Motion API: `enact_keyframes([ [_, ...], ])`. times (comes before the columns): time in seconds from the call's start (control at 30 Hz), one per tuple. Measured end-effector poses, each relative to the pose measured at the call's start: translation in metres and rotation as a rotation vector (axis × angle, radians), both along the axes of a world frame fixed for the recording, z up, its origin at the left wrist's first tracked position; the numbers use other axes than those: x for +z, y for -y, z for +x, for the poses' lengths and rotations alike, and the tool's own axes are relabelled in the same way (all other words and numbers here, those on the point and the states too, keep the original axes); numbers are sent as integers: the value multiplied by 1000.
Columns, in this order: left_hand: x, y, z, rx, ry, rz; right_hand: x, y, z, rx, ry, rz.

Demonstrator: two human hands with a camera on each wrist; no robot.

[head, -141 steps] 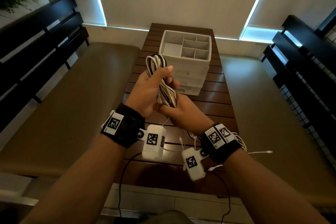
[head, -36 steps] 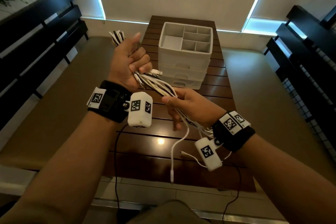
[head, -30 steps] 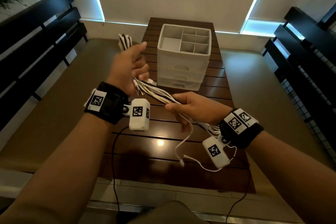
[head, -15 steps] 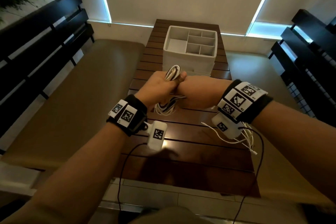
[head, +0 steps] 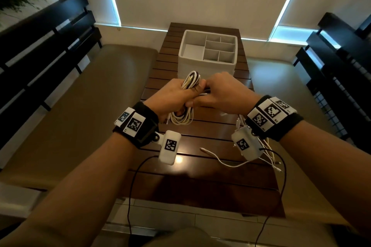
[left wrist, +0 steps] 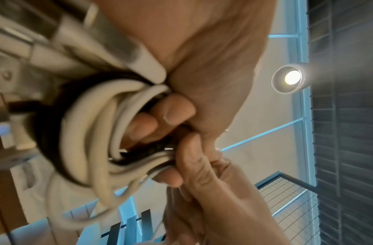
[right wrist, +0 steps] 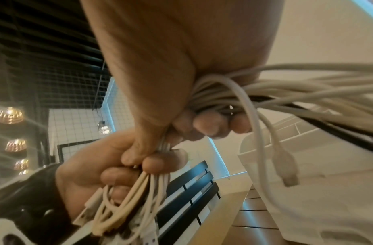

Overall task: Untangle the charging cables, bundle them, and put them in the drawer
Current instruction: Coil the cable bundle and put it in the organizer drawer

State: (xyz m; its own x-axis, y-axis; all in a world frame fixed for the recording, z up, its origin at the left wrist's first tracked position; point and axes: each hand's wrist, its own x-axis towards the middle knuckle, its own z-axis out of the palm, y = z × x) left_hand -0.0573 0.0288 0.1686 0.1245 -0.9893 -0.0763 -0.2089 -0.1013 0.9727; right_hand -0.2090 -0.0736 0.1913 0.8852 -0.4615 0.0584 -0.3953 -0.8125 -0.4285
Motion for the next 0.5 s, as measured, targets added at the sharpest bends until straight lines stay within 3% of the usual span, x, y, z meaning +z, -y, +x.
enact_keyframes([
  [0.17, 3, -7, 10, 76, -89, -30, -3, 8, -29, 79, -16, 297],
  [0.33, -3, -10, 6, 44, -292, 11, -10, 1, -24, 4, 138, 260],
  [0.5, -8, -11, 3, 34, -263, -10, -10, -9, -14, -101, 210, 279],
])
